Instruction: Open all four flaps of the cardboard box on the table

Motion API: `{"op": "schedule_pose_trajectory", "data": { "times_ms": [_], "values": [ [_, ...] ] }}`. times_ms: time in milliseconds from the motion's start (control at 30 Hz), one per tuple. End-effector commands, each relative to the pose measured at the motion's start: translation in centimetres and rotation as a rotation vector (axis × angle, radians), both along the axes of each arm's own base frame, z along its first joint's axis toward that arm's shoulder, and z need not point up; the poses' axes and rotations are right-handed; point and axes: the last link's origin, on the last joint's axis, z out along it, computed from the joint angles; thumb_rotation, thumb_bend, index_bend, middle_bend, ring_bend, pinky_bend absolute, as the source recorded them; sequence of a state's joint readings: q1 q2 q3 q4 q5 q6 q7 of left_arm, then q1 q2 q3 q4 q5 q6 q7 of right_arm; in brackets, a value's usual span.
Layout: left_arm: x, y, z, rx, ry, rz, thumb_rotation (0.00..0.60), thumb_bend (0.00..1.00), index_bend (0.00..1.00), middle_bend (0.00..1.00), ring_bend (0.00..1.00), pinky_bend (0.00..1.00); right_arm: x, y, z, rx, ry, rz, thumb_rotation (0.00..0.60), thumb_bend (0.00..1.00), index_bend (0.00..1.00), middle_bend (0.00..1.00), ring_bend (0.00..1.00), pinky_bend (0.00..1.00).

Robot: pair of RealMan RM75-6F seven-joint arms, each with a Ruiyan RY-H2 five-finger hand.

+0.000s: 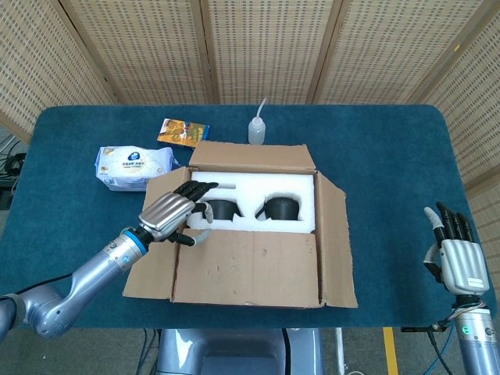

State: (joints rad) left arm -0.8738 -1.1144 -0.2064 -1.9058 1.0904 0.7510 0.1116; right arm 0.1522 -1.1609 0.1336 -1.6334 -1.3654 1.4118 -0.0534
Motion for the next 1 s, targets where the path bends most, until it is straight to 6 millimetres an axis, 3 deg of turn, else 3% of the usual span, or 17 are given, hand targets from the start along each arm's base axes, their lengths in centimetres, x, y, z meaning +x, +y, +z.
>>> {"op": "schedule_pose_trajectory", "data": {
  "times_ms": [33,1000],
  "values": [
    [-0.1,0.0,-0.3,0.004,0.005,-0.006,0.321,0.44,0.43,0.0,0.0,0.0,0.0,0.0,0.0,-0.001,-0.001,0.0,0.6,0.96,0.05,0.0,0.0,0.0],
    [0.3,-0.8,-2.9,-0.005,0.075,-0.067,0.322,0.41,0.43,0.0,0.0,0.0,-0.7,0.3,0.4,-0.006,-0.019,-0.017,0.6,0.96,0.05,0.0,0.0,0.0]
  ]
}}
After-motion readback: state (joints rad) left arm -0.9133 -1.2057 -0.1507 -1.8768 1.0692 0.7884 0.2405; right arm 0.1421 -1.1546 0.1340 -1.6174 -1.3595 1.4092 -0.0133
